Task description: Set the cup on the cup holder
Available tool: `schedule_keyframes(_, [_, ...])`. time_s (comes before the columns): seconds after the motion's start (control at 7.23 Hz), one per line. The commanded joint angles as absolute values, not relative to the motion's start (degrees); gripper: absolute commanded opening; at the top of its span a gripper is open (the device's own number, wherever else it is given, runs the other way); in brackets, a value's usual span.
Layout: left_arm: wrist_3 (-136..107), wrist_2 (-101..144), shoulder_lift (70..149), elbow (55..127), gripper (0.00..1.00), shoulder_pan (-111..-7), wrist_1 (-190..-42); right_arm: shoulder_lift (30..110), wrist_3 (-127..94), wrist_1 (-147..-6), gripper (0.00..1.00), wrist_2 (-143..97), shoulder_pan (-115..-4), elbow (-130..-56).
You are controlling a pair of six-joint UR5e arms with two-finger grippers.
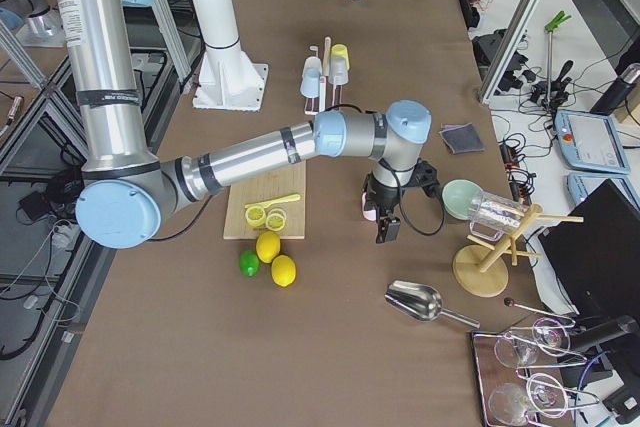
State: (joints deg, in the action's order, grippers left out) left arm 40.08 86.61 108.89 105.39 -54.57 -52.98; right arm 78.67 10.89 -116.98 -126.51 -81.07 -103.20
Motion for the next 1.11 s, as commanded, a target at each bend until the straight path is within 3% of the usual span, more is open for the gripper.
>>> schedule_keyframes(0.0, [40.3,78.3,110.7,102.1,0.99,-44.4,-45.7,74.6,10.9,-124.7,1.00,-126.6,-76.1,-103.4])
schedule_keyframes(0.41, [40.2,75.9,109.7,99.9,0.99,-40.6,-44.6,67.2,10.9,-135.0,1.00,-126.0,-68.2,-102.7])
schedule_keyframes(0.97, [40.3,75.1,103.4,98.1,0.99,-39.0,-51.2,62.4,11.5,-134.6,1.00,-115.1,-59.6,-101.2])
